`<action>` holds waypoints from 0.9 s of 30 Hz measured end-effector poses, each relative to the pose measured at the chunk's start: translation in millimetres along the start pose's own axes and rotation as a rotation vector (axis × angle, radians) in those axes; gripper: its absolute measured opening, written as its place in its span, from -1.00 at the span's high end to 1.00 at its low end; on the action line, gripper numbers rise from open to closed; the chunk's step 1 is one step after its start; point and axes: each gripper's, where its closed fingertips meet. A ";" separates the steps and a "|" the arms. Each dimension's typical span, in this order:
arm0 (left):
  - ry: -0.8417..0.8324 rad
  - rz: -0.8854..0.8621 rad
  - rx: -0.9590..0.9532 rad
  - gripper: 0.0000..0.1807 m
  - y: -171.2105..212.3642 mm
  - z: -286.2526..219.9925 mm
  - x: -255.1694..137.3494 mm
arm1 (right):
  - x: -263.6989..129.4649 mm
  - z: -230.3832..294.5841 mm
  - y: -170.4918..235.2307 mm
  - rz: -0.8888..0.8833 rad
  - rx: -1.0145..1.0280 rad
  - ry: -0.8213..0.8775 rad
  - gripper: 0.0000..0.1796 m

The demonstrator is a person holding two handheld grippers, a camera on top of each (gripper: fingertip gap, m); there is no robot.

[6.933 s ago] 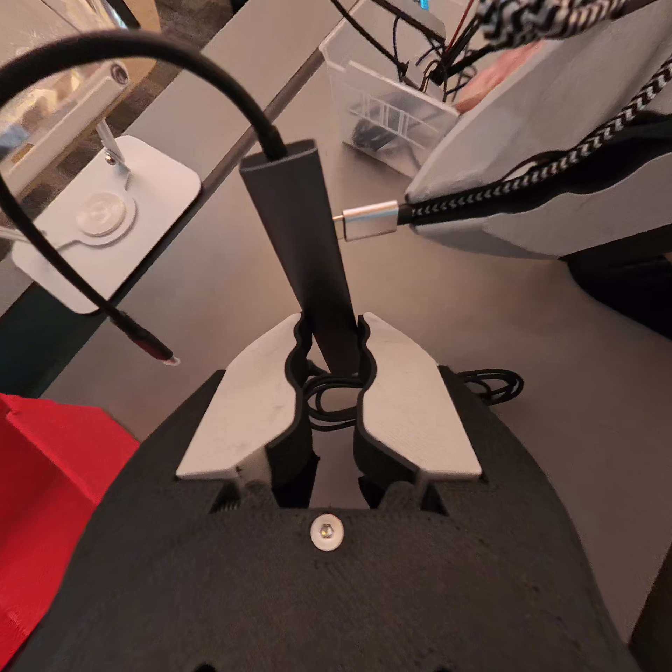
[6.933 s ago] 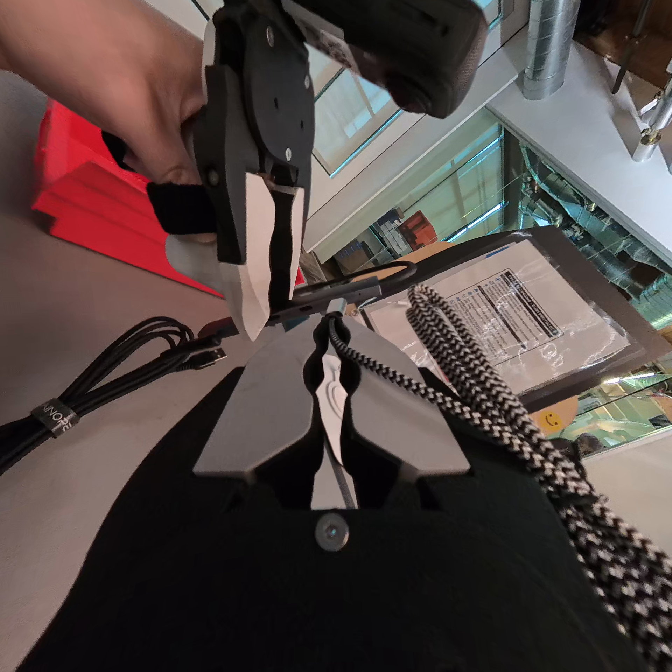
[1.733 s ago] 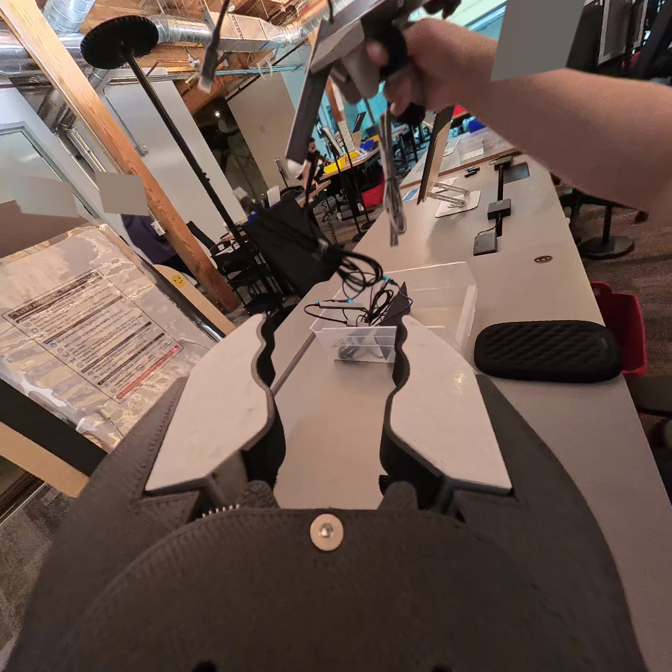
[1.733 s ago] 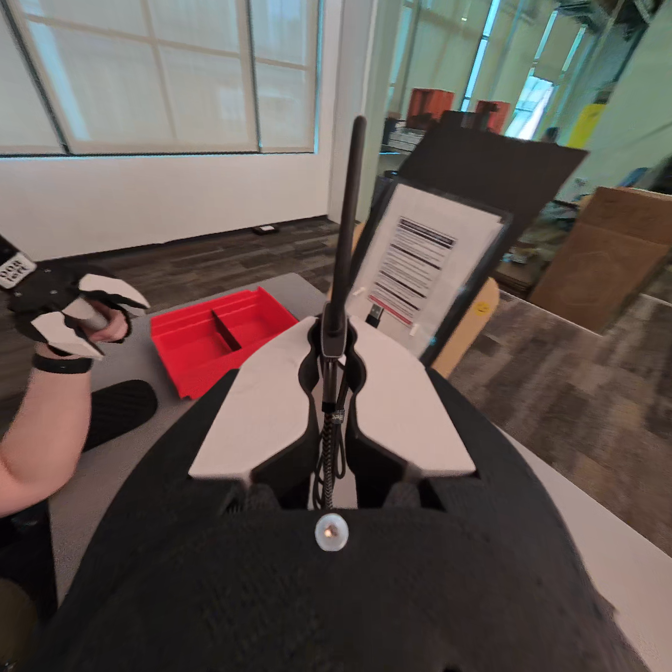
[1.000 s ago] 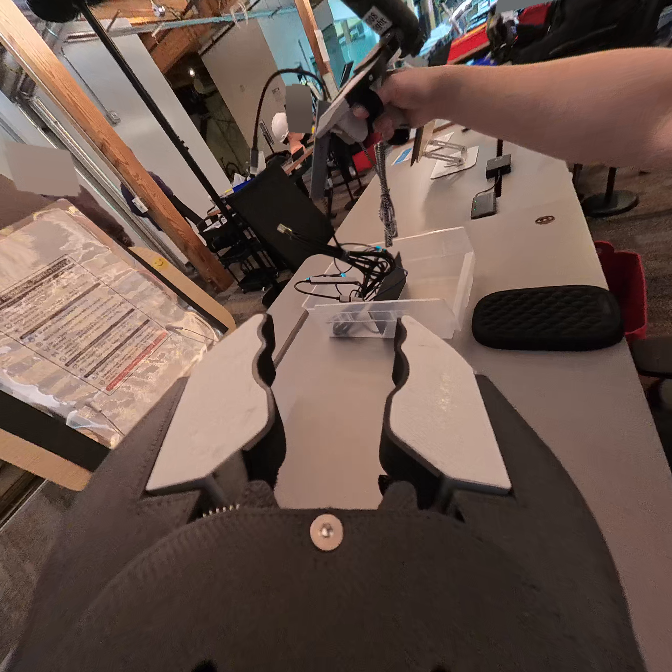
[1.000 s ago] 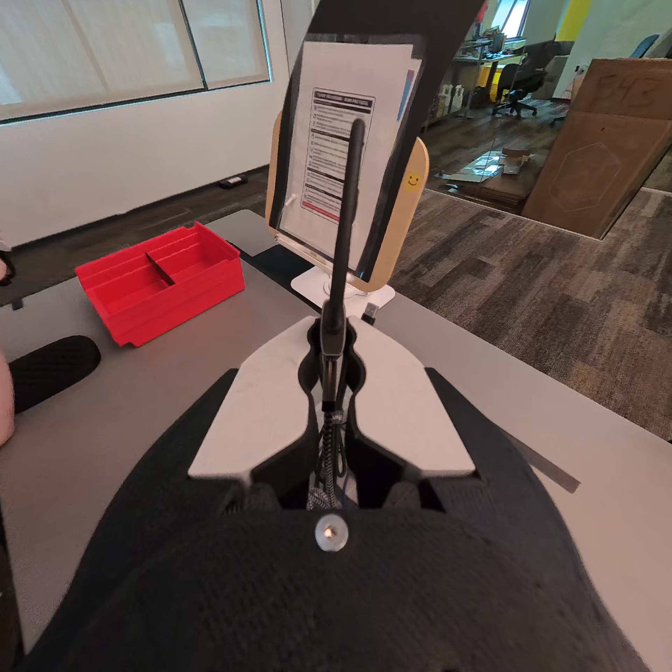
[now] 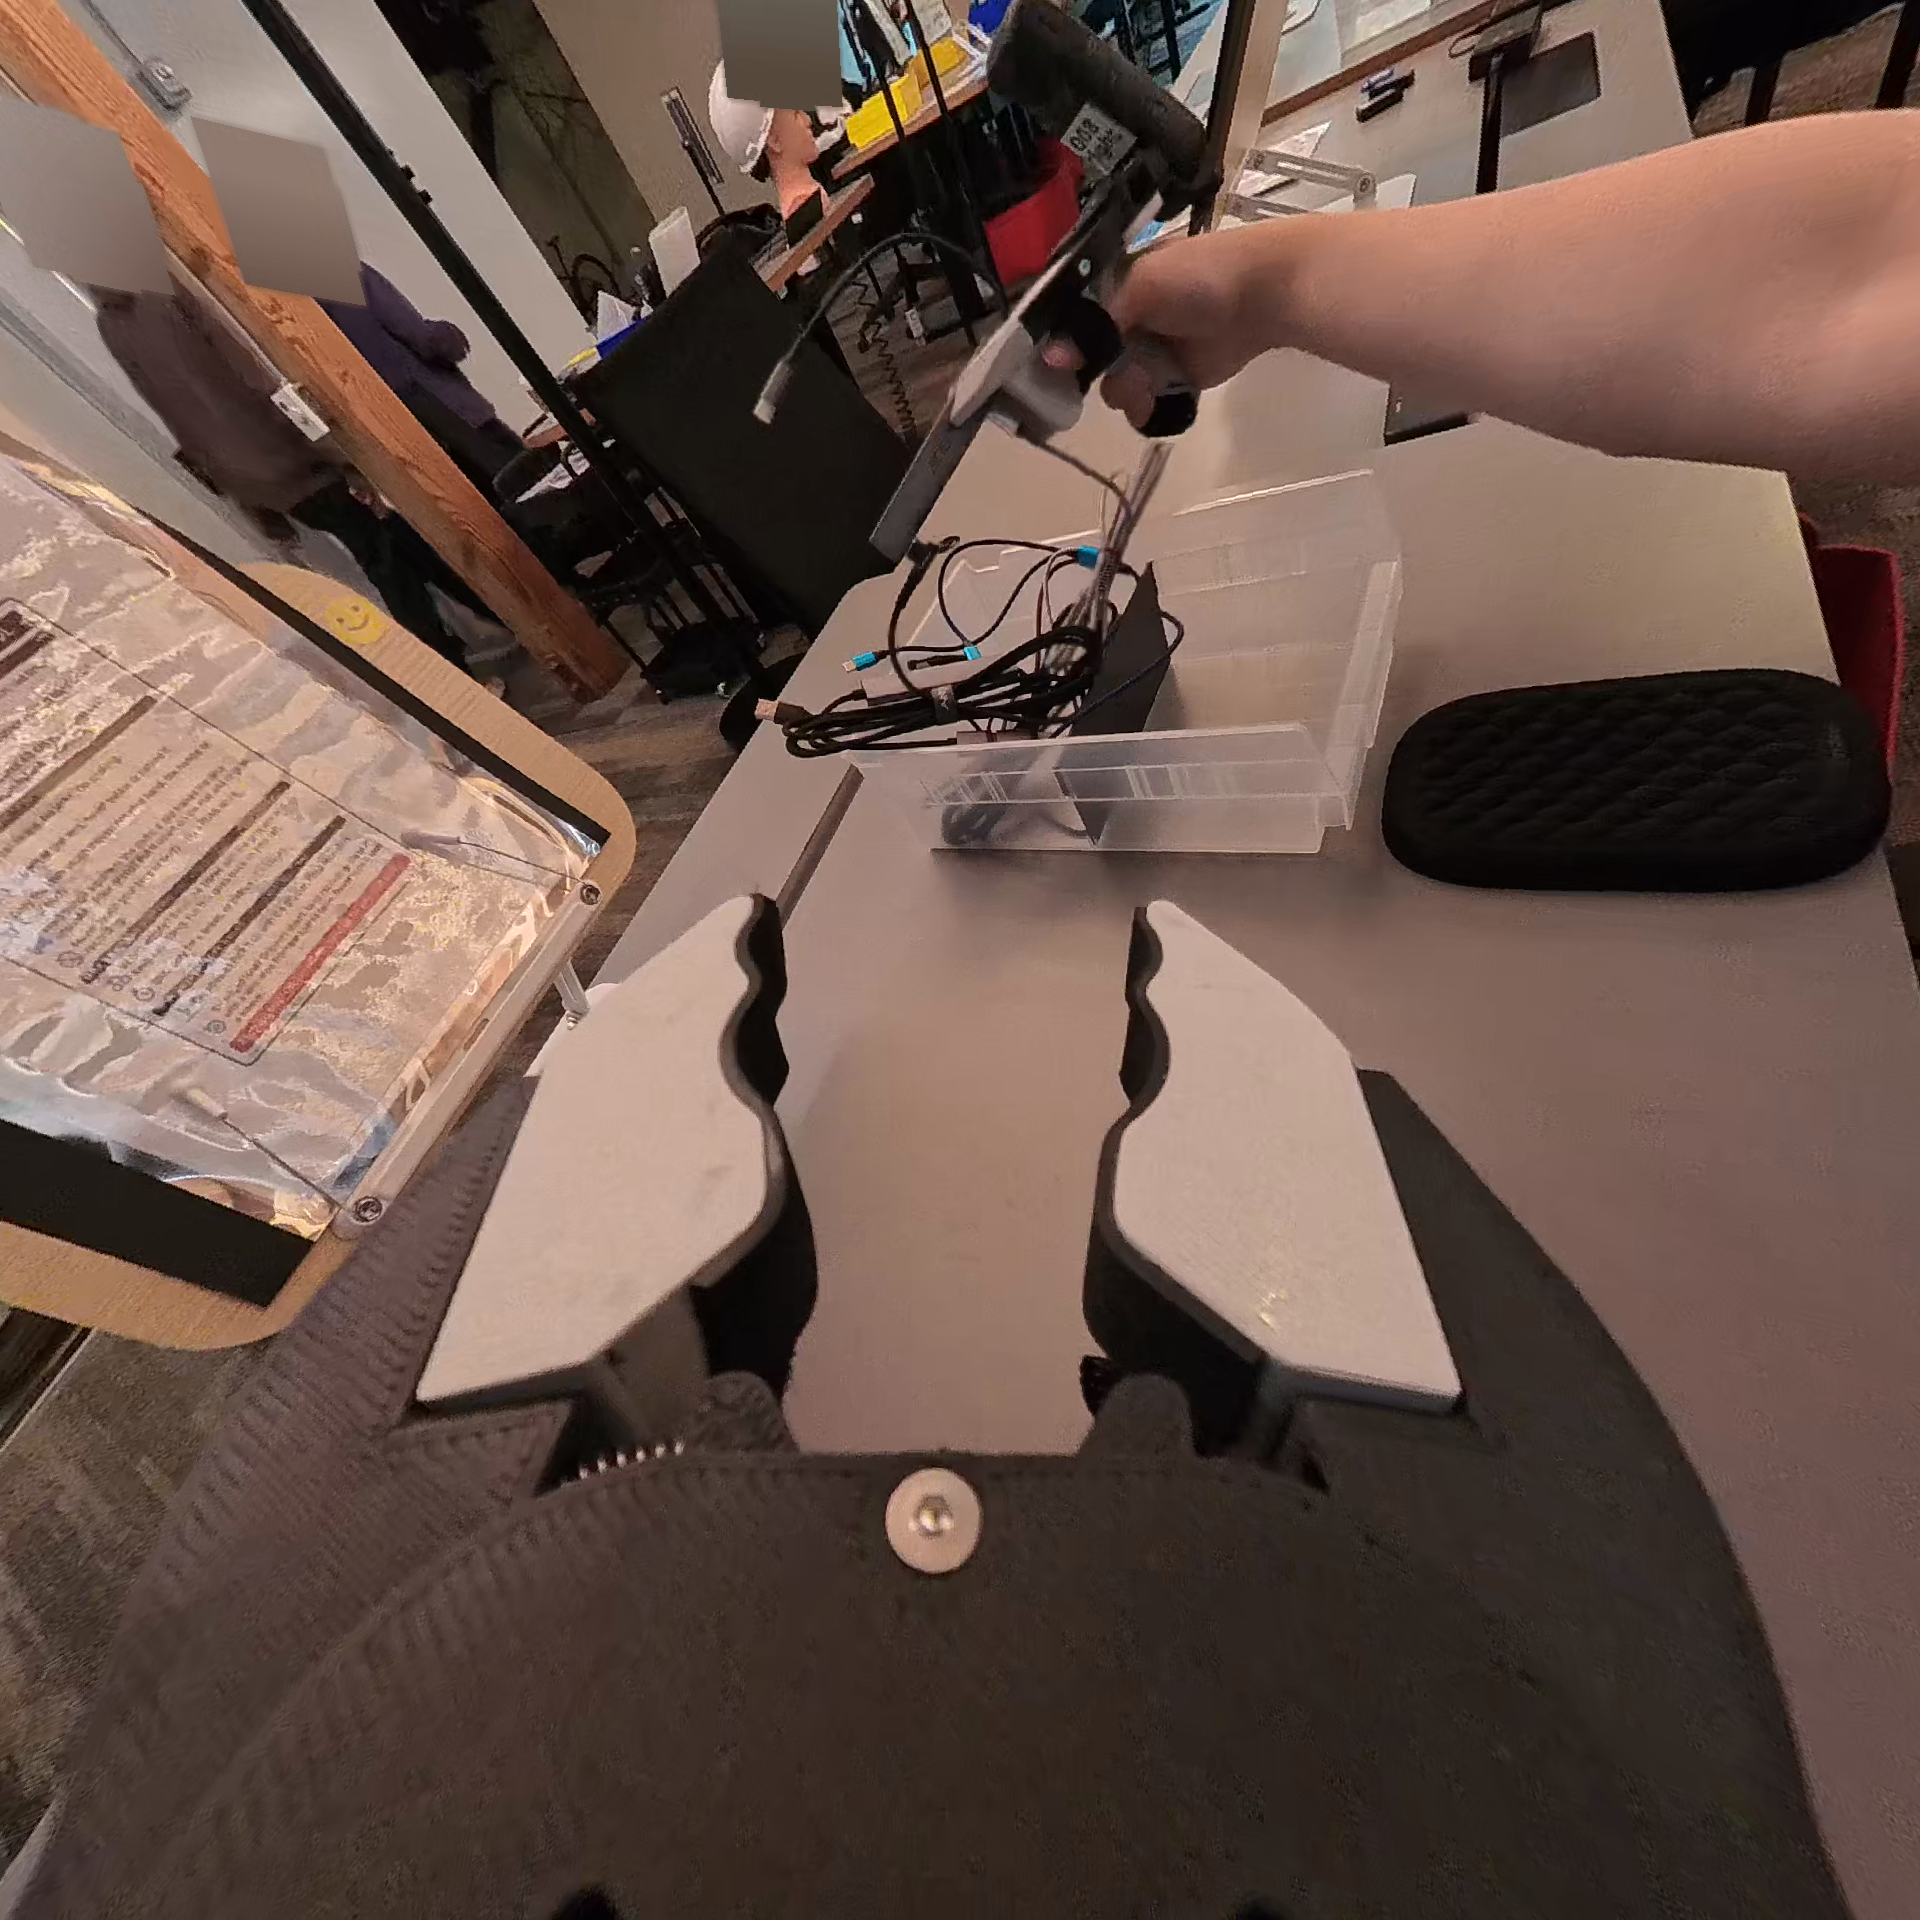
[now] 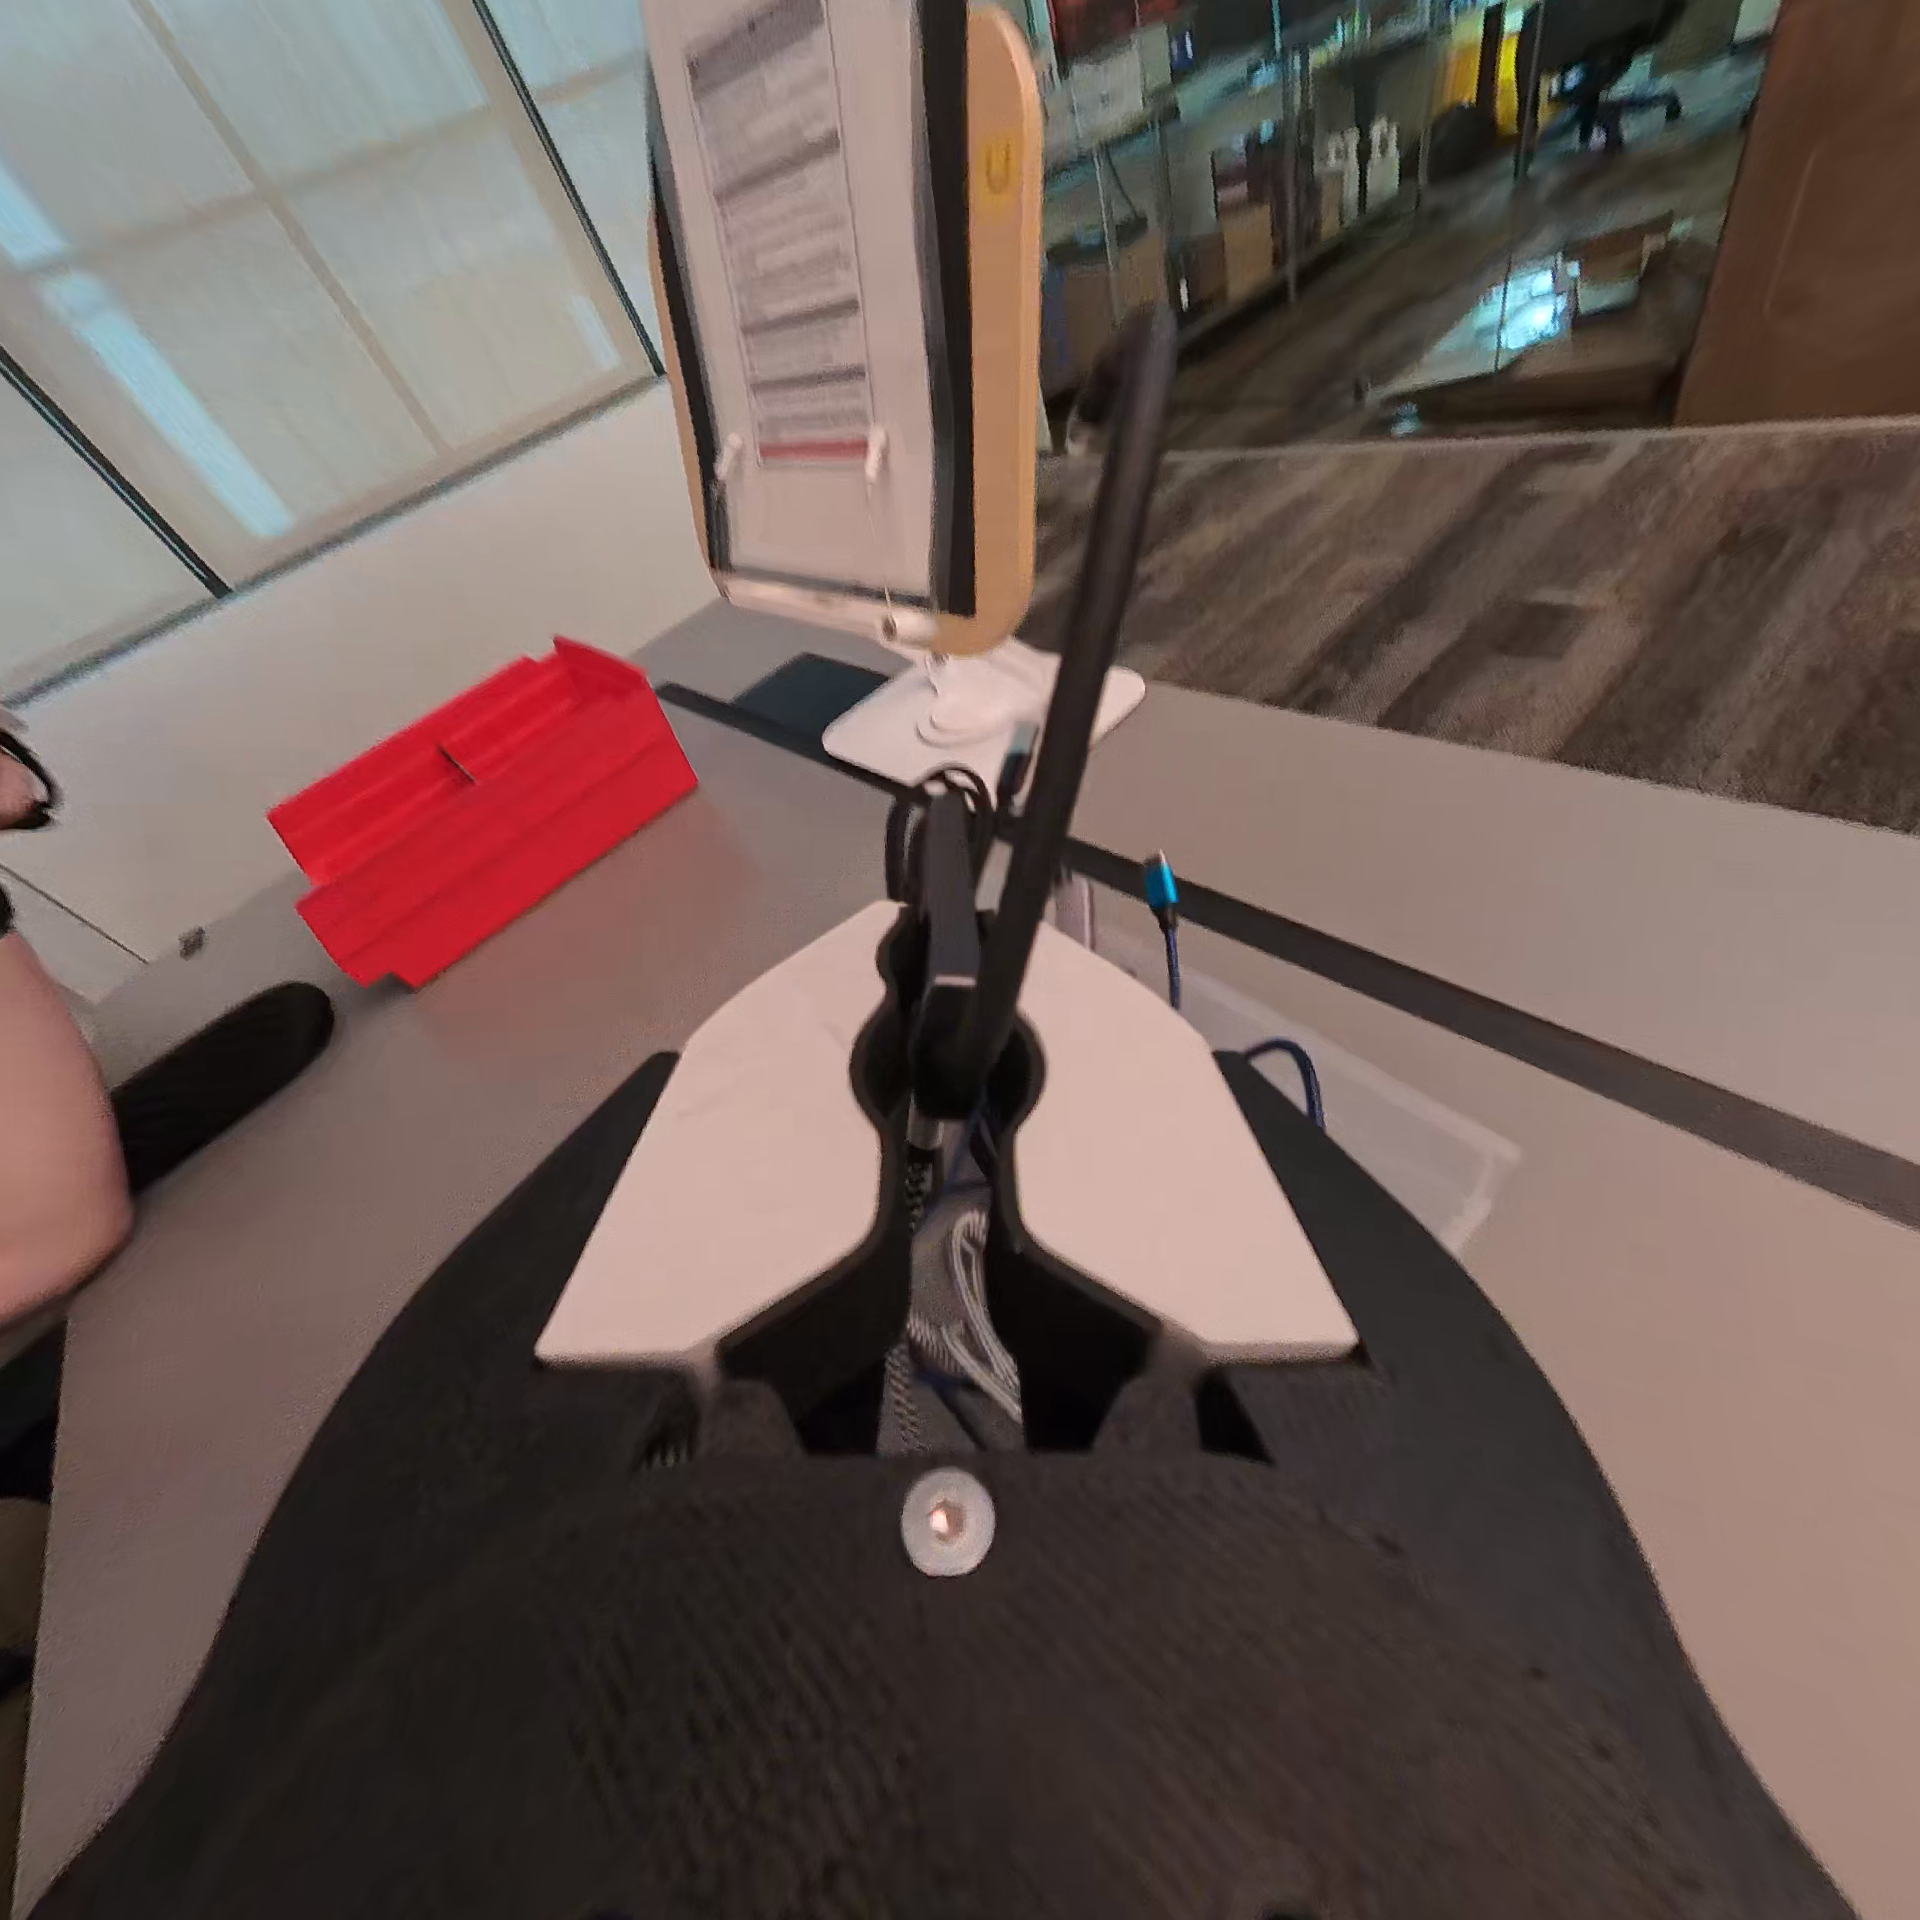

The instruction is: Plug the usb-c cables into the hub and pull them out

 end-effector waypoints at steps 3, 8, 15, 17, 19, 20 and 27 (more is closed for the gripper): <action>0.005 0.015 0.005 0.30 1.1 -2.1 3.7 | 4.3 -8.8 26.0 0.162 -0.029 0.065 0.88; 0.010 0.041 0.016 0.29 3.3 -5.5 8.9 | 13.2 -10.7 42.4 0.245 -0.032 0.081 0.88; 0.019 0.069 0.027 0.29 6.2 -9.0 14.8 | 27.7 -21.8 78.3 0.450 -0.060 0.154 0.88; 0.021 0.076 0.028 0.29 7.3 -9.4 15.8 | 29.7 -24.2 85.2 0.503 -0.074 0.178 0.88; 0.024 0.082 0.027 0.29 8.3 -10.1 16.5 | 30.7 -27.3 97.0 0.583 -0.088 0.207 0.88; 0.029 0.084 0.026 0.29 8.4 -10.9 16.7 | 30.8 -30.8 102.7 0.624 -0.105 0.235 0.87; 0.030 0.101 0.022 0.30 11.5 -11.9 16.1 | 31.2 -40.0 123.7 0.793 -0.182 0.340 0.84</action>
Point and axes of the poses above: each gripper's, where its closed fingertips meet, x out along the fingers, y out of its underside, z = x × y across the jaws, and after that the axes turned 1 degree about x, right-handed
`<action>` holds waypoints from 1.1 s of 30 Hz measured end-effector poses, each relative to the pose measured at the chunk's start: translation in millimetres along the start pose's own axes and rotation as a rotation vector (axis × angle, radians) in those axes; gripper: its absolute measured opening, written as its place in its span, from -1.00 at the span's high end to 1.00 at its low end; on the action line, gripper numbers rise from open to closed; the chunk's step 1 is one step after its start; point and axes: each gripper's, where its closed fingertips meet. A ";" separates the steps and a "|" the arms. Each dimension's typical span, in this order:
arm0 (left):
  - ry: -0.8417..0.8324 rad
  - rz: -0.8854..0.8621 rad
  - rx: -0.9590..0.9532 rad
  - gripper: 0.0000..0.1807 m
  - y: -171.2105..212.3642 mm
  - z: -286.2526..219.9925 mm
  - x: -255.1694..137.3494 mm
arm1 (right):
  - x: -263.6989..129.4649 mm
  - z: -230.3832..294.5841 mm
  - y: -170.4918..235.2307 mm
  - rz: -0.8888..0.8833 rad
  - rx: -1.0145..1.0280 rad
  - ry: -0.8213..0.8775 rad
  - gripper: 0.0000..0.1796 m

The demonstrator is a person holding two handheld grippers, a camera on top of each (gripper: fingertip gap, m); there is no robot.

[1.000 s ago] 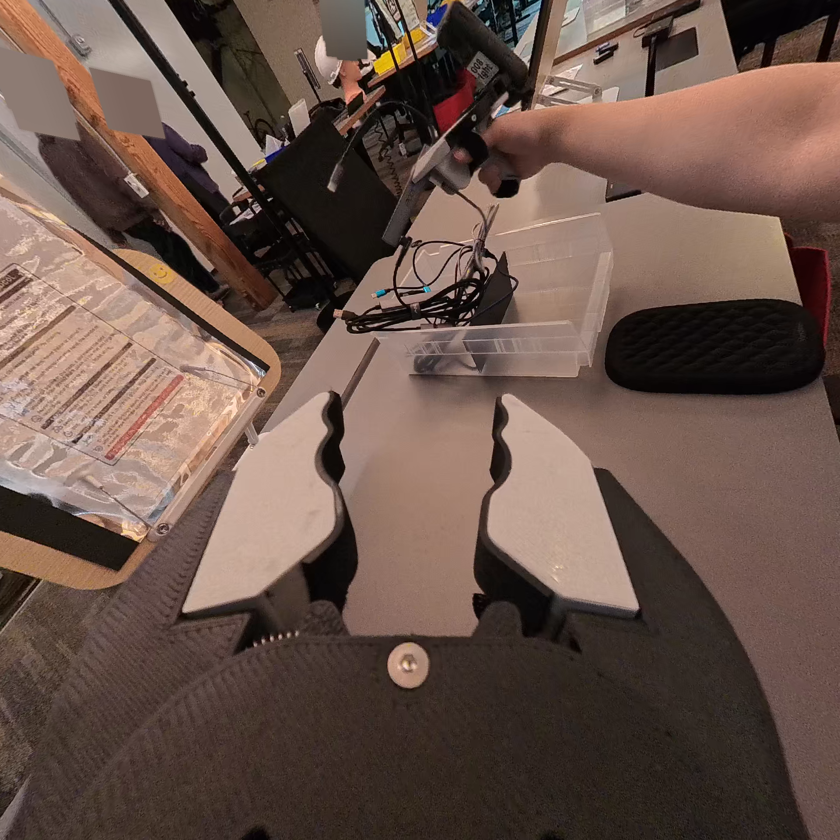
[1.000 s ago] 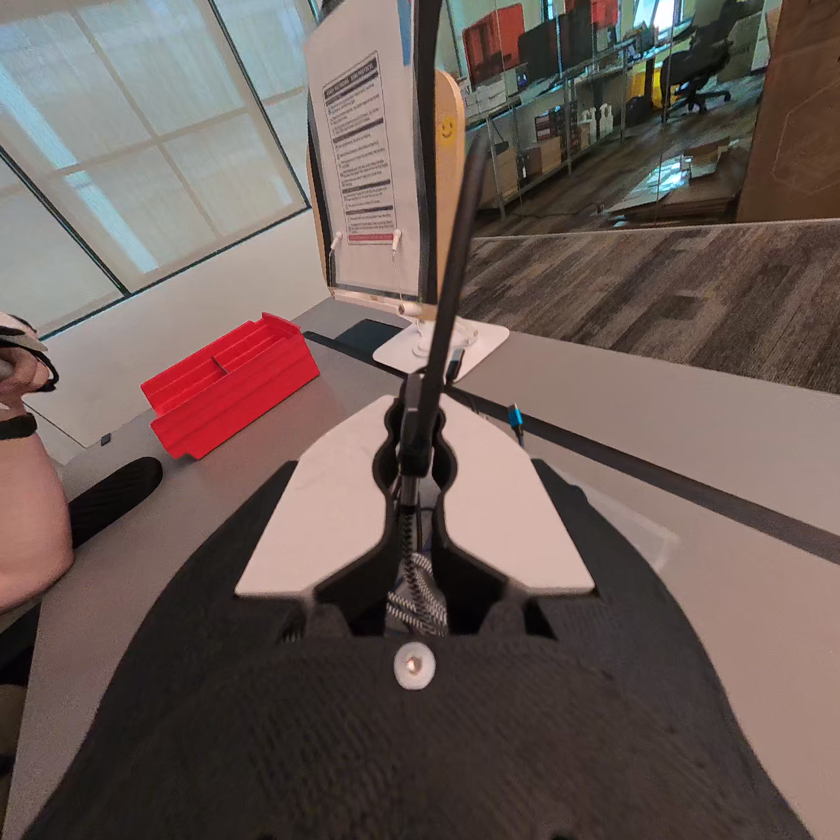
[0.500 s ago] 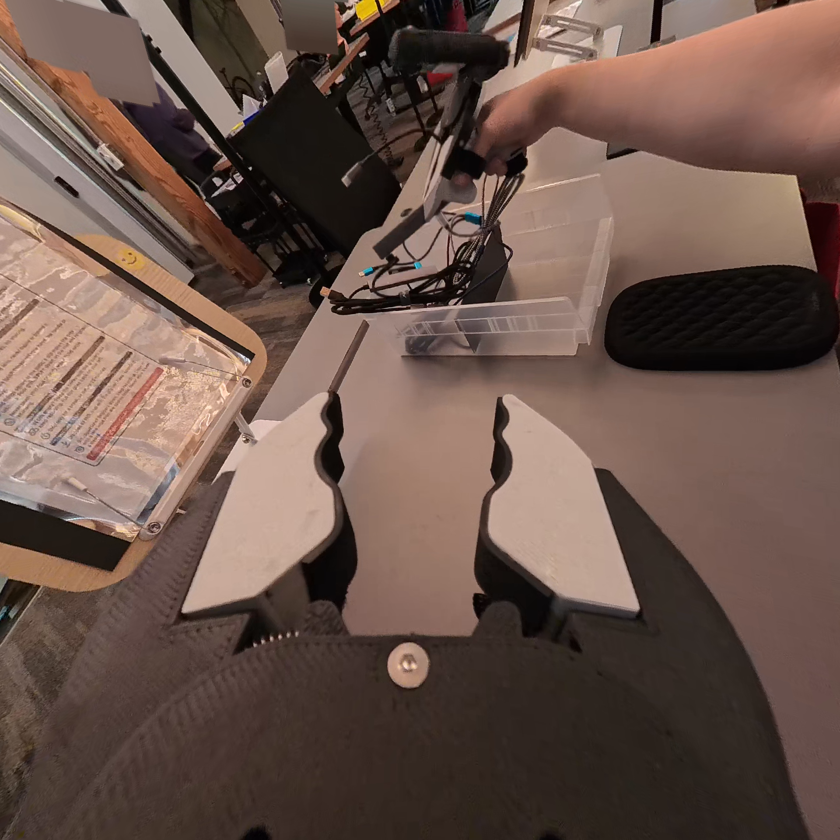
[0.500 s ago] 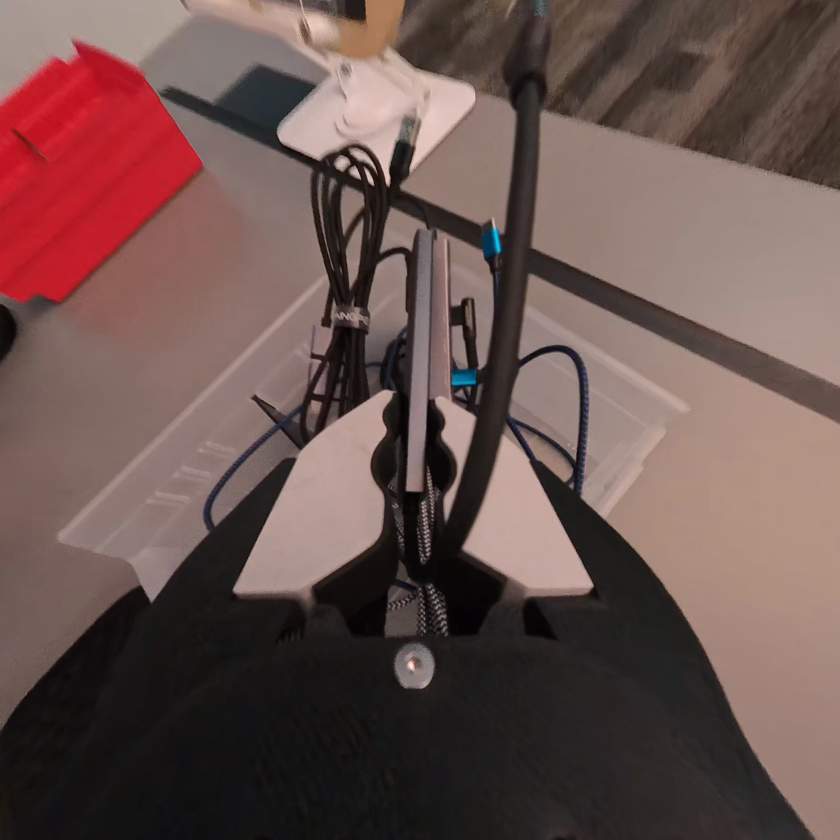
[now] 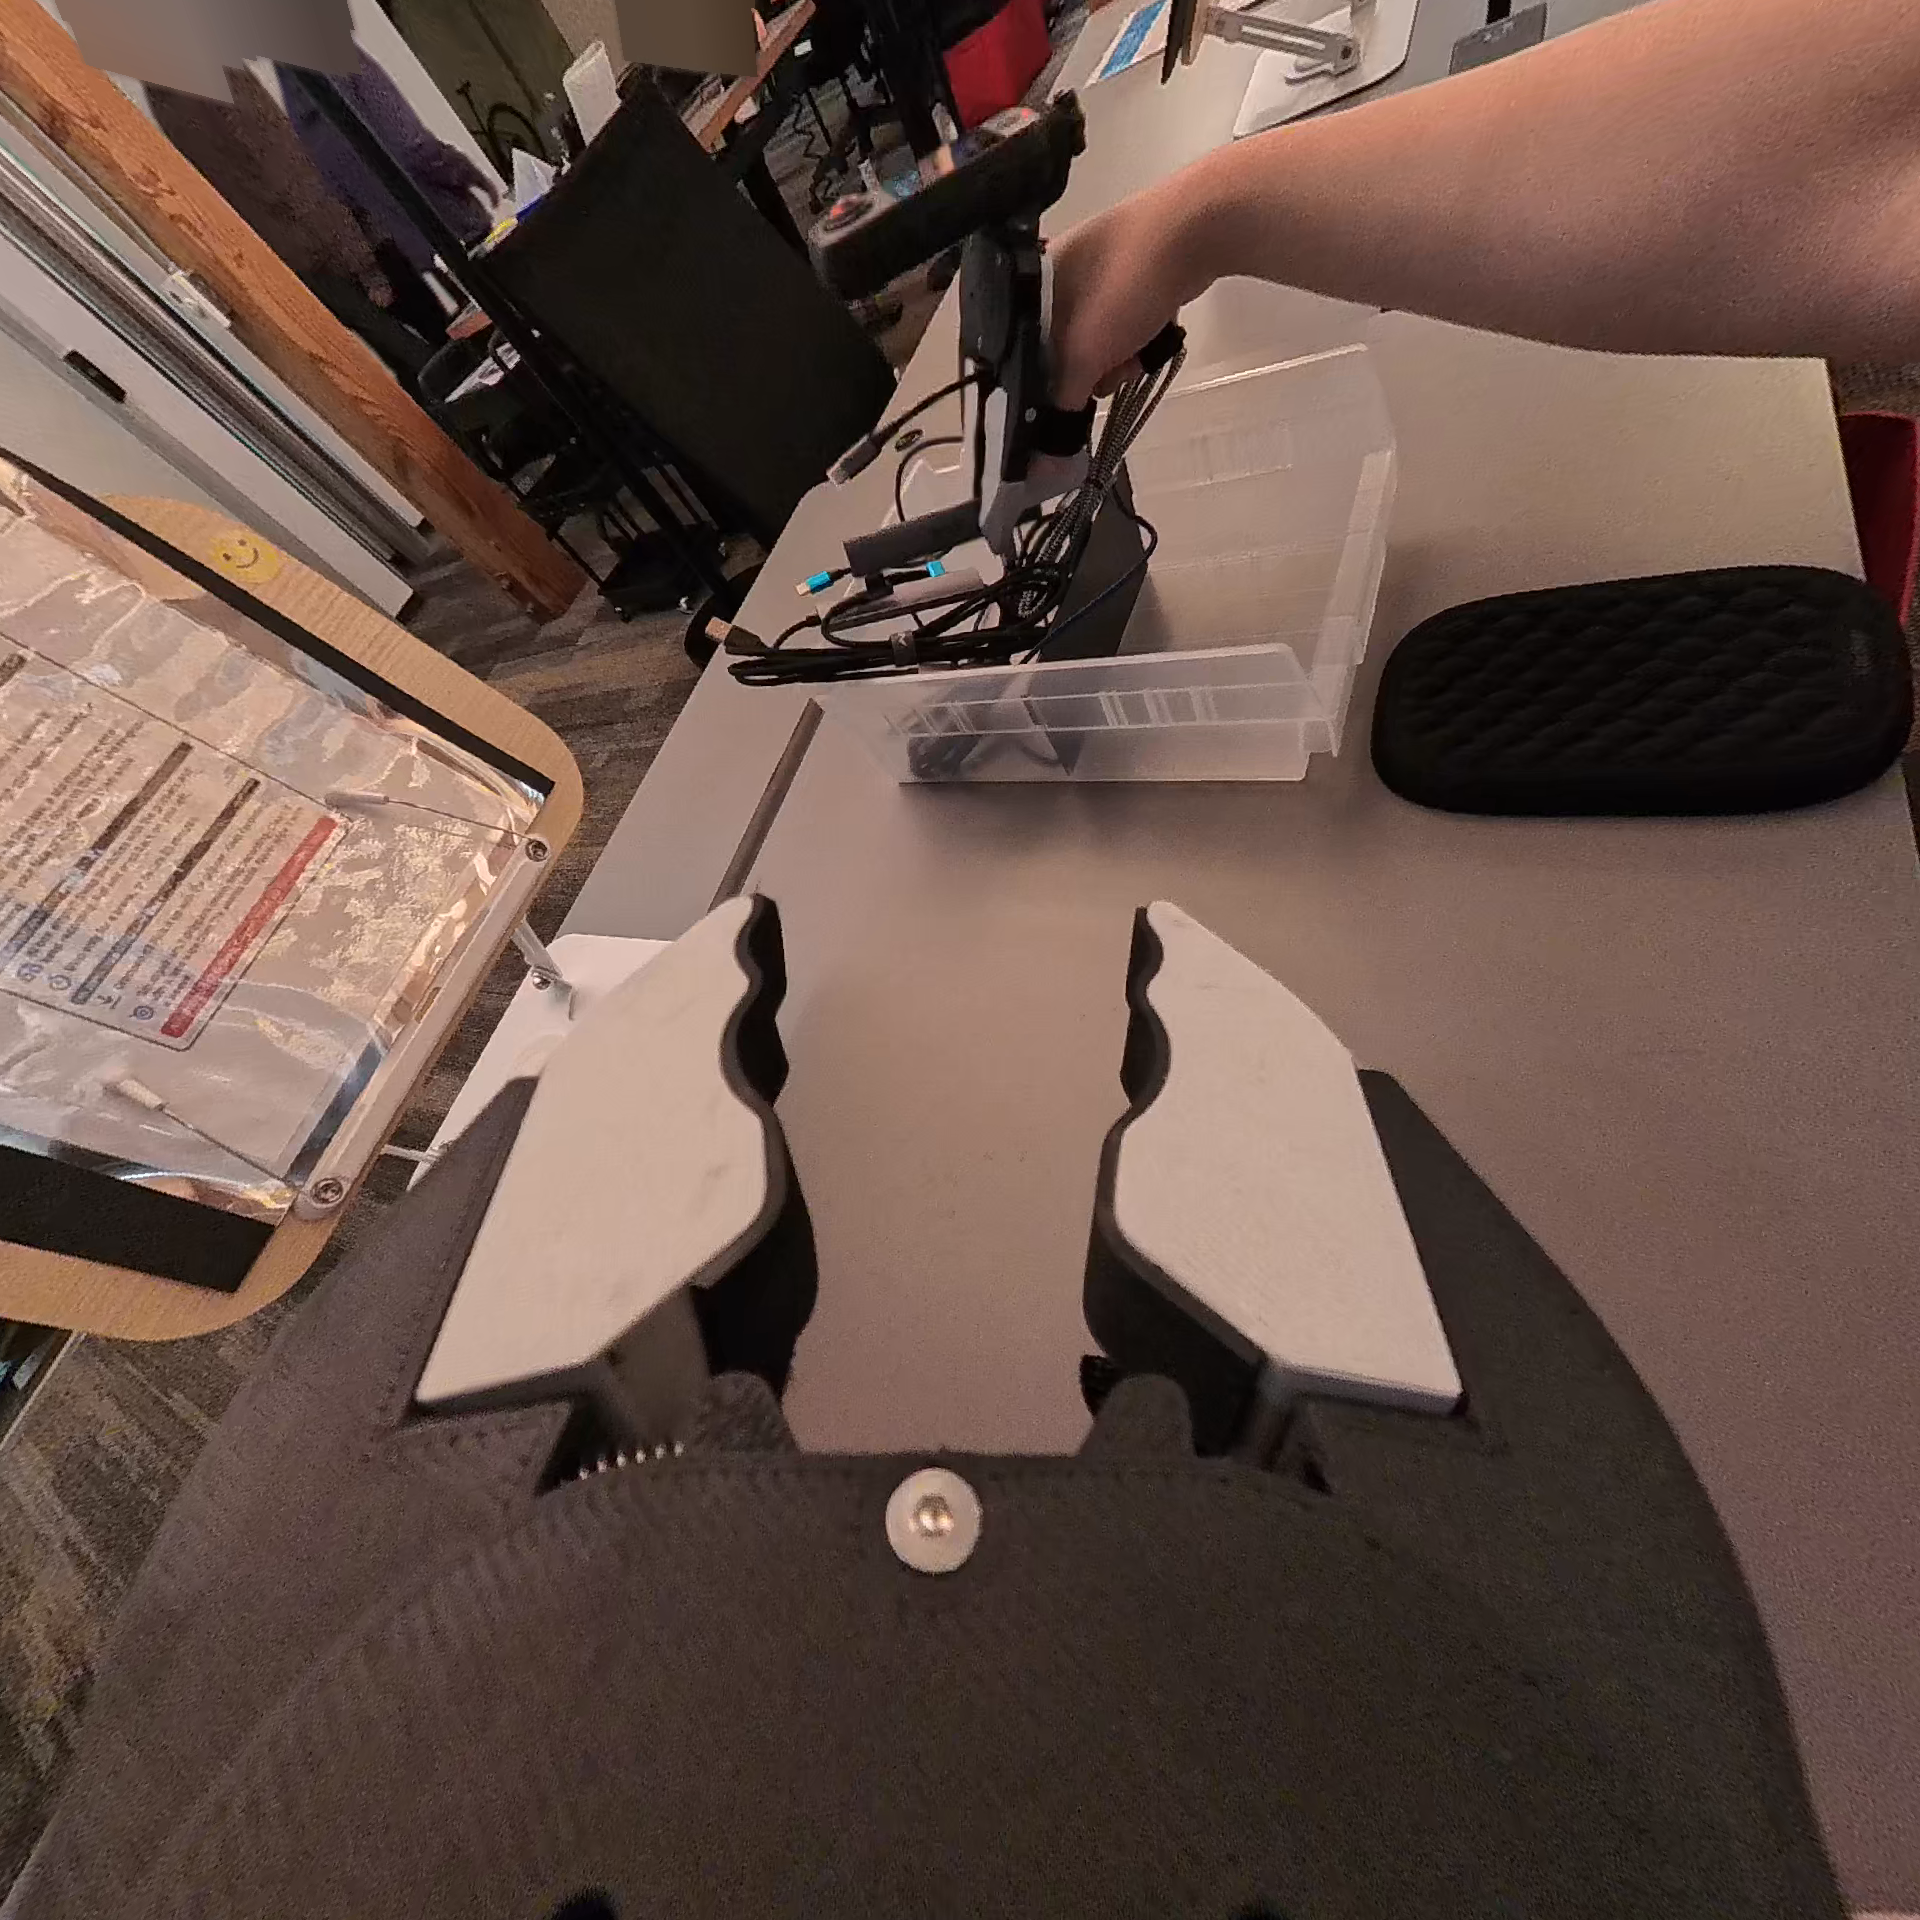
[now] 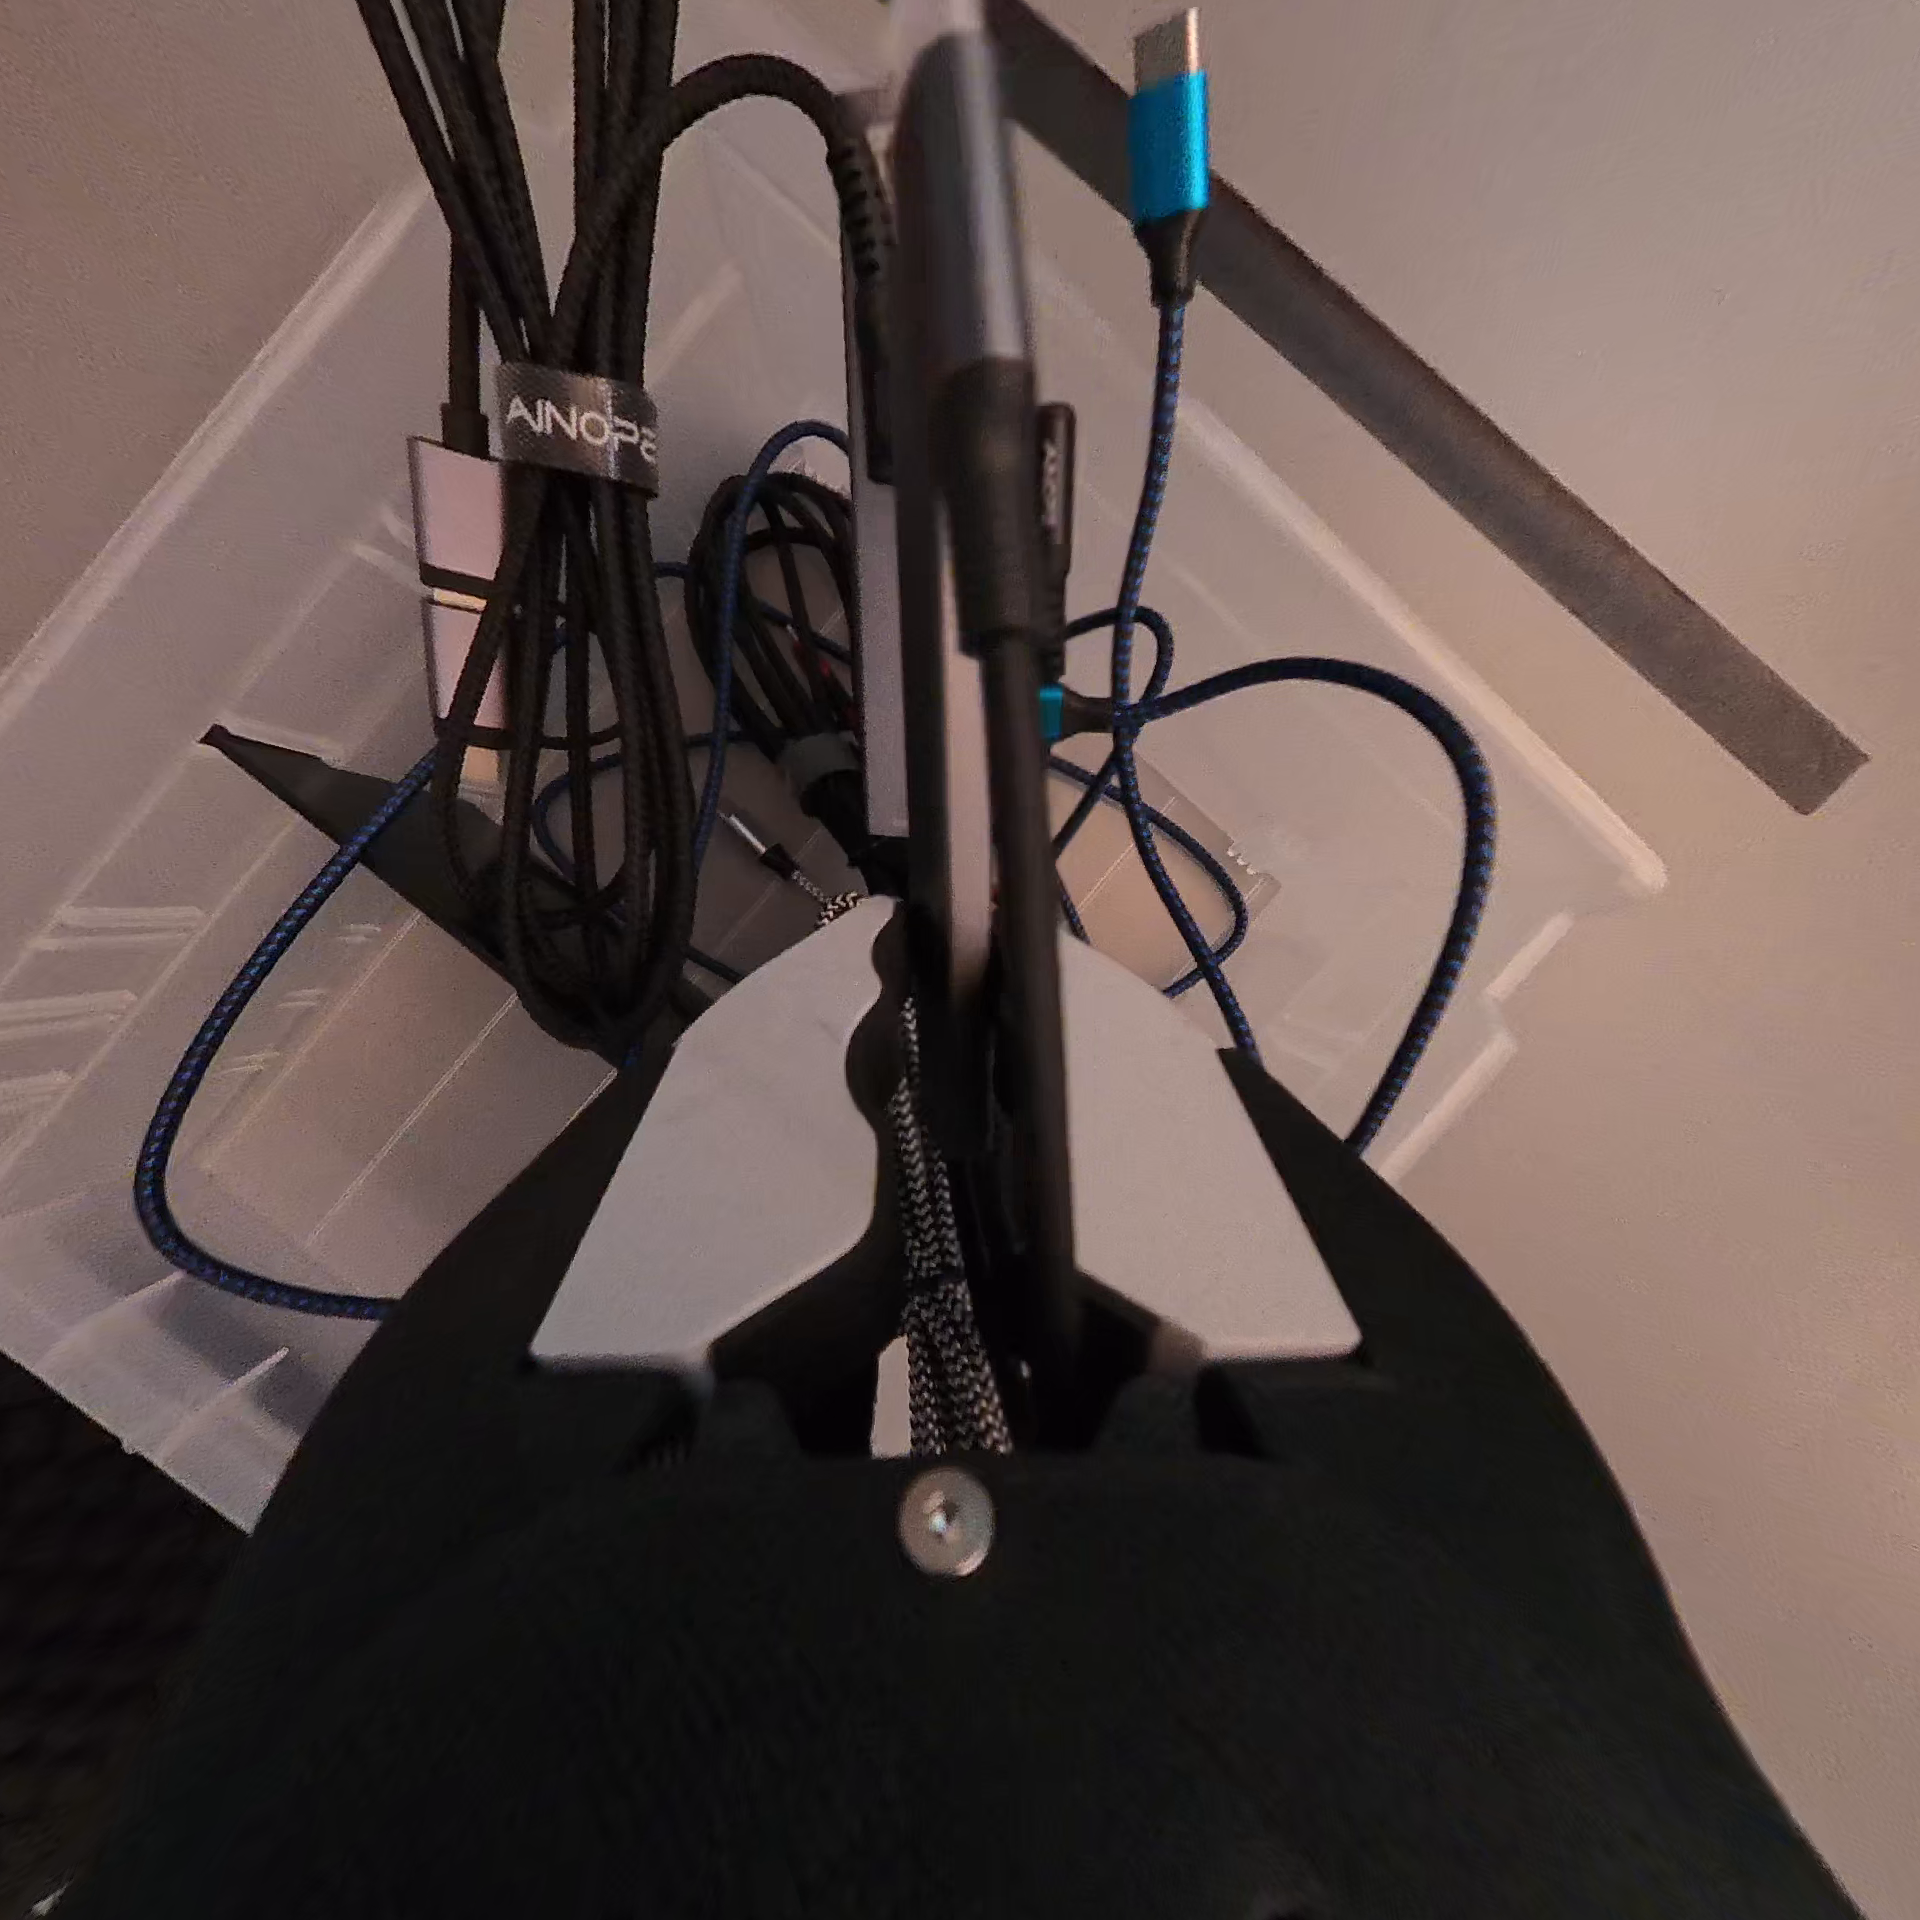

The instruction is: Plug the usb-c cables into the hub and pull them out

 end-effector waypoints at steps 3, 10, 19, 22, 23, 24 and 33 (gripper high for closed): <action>-0.009 0.004 -0.008 0.29 2.8 3.1 -2.4 | -9.6 -2.5 -5.4 -0.060 -0.021 0.025 0.79; -0.025 -0.014 -0.039 0.29 8.0 11.2 -12.8 | -43.1 -5.4 -10.2 -0.170 -0.030 0.054 0.57; -0.061 -0.013 -0.104 0.29 21.4 26.8 -20.5 | -123.5 8.1 -30.9 -0.522 0.024 0.099 0.33; -0.071 0.014 -0.125 0.29 29.2 31.2 -18.3 | -147.6 10.8 -35.4 -0.636 0.074 0.159 0.35; -0.073 0.021 -0.129 0.29 30.9 32.0 -17.4 | -154.8 12.0 -37.5 -0.675 0.100 0.177 0.35; -0.074 0.028 -0.132 0.29 32.4 32.6 -16.6 | -161.9 13.5 -40.6 -0.716 0.129 0.191 0.36; -0.133 0.071 -0.181 0.28 45.6 46.6 -17.5 | -208.5 14.9 -29.2 -0.903 0.344 0.473 0.39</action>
Point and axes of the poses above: each gripper's, where its closed fingertips meet, x out along the fingers, y out of its underside, z = x × y across the jaws, and after that the axes turned 1 degree about x, right-handed
